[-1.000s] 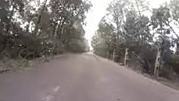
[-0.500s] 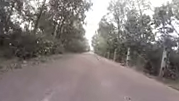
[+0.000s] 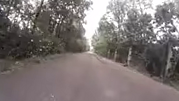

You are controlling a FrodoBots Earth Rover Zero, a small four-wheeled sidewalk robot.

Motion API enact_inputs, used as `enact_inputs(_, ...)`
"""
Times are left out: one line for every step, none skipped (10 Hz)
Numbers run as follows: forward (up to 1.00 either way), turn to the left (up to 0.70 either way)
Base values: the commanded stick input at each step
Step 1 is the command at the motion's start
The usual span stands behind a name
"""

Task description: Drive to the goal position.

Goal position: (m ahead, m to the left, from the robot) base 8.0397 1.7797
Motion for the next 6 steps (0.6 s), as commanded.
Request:
enact_inputs(0.70, 0.06)
enact_inputs(0.70, 0.35)
enact_inputs(0.70, 0.35)
enact_inputs(0.70, 0.35)
enact_inputs(0.70, 0.35)
enact_inputs(0.70, 0.29)
